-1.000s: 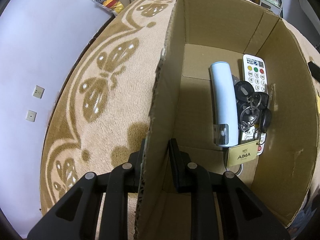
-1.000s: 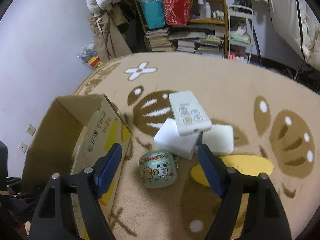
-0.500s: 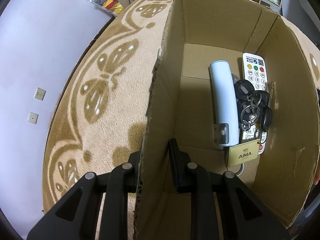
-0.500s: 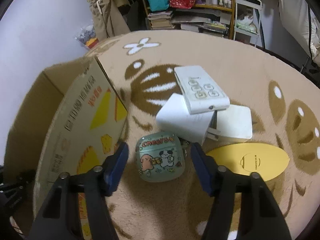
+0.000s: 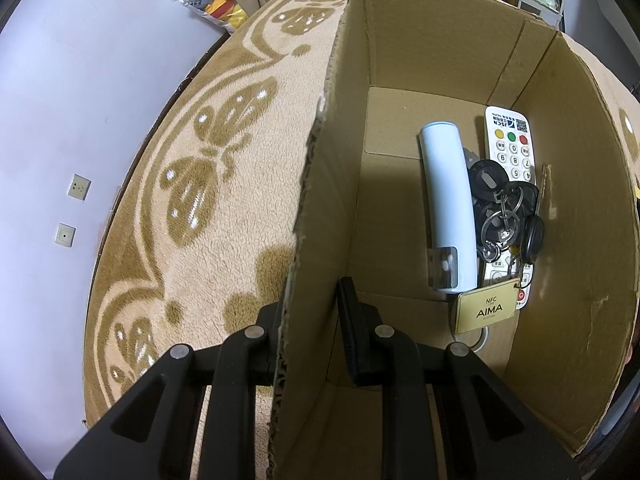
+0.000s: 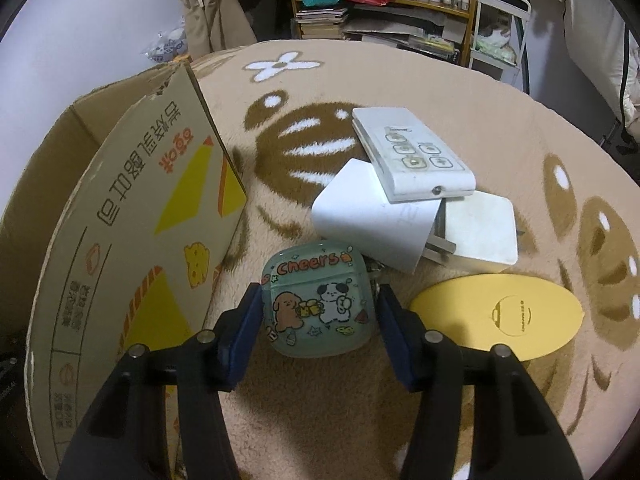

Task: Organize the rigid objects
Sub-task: 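Move the right gripper back and close it on the green Cheers tin, then lift the green tin with the right gripper and carry it over the box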

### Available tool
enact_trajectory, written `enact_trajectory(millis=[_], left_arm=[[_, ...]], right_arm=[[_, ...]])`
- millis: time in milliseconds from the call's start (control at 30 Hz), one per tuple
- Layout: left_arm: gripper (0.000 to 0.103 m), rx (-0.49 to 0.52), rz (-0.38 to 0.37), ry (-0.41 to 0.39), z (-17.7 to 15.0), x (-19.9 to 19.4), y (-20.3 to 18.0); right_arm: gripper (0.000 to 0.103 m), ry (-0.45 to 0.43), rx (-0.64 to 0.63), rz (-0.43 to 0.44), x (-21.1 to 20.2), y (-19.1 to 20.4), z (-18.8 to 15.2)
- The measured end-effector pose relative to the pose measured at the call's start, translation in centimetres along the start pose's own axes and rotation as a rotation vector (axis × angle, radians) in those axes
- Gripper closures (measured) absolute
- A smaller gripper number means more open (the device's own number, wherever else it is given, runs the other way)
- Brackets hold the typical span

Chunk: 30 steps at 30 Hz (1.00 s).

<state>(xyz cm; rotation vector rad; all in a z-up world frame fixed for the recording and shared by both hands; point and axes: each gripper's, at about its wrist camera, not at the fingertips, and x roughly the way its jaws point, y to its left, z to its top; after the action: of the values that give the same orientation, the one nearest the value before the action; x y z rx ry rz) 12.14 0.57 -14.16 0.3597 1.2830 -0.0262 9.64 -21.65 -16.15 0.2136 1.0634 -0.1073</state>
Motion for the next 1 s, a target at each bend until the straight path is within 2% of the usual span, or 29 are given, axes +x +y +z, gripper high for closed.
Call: enact_trajectory(millis=[500,700,800,1000], left_arm=[[0.083,0.0,0.001,0.0,0.0,0.0,0.0],[0.083,0.007,0.008,-0.002,0.0,0.0,-0.2],[0.083,0.009,0.01,-0.002,0.0,0.1,-0.3],[0.083,0.011,0.014,-0.003,0.0,0.0,-0.4]], right_arm=[[0.043,-0.072,0.026,0.04,-2.7,0.6,0.8],[0.043,-0.224,0.023,0.038,-6.6,1.4,1.8],[0.043,-0.313,0.017,0.073,-9.5,1.9,2.3],[0.043,-0.396,-0.019,0.14,-12.5,3.8,2.6]])
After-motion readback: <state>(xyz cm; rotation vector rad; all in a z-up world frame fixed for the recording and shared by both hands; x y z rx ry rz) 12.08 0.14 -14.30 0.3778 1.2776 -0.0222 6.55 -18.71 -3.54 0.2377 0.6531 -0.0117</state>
